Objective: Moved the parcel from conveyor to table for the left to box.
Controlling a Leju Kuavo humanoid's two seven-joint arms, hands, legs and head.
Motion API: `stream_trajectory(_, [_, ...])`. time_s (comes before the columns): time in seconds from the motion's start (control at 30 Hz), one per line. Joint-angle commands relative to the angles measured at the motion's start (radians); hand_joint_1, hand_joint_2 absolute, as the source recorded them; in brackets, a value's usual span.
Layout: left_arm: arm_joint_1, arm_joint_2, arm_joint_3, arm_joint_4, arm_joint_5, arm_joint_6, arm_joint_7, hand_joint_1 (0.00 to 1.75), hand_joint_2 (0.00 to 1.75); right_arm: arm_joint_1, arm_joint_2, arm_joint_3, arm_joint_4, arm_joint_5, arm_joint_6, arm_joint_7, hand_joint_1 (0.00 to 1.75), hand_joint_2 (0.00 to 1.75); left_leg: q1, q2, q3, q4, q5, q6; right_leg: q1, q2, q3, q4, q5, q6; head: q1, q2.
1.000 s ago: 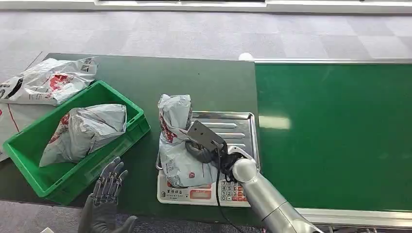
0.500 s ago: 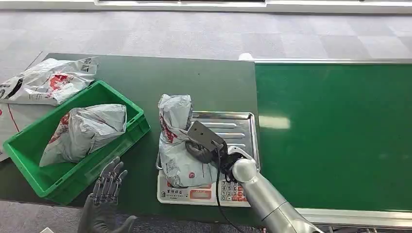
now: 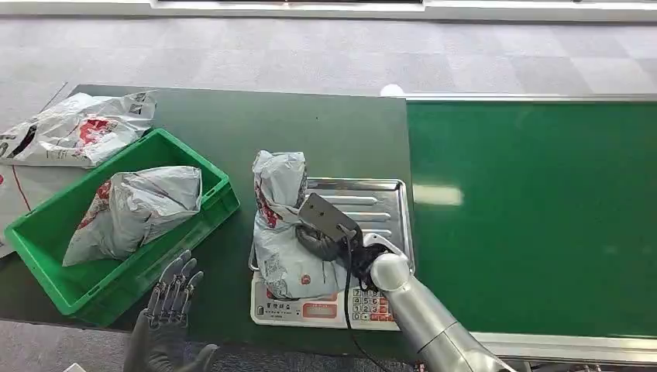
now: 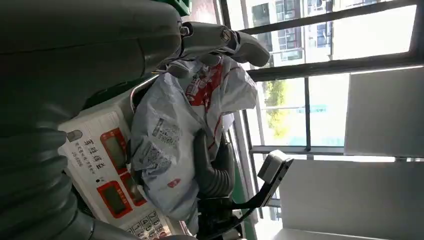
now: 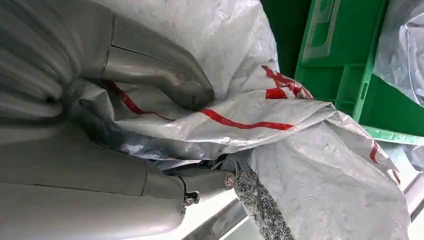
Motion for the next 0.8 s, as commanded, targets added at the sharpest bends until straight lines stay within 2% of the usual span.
stream_trajectory(0.03, [-0.003,-0.005,0.032,0.026,-0.004,-0.001,0.003,0.0,1.75,-0.026,-0.027,0.066,0.067,0.0,0.002,0.006,1.75,1.75,0.0,0.001,0.001,-0.002,0.001,0.001,0.0,0.001,0.001,-0.002,0.001,0.0,0.0,0.0])
stream_trajectory(0.8, [-0.003,-0.005,0.032,0.026,-0.004,-0.001,0.003,0.0,1.75,-0.026,-0.027,0.066,0.067,0.0,0.002,0.006,1.75,1.75,0.0,0.001,0.002,-0.002,0.001,0.002,0.0,0.001,0.002,-0.003,0.002,0.0,0.0,0.0])
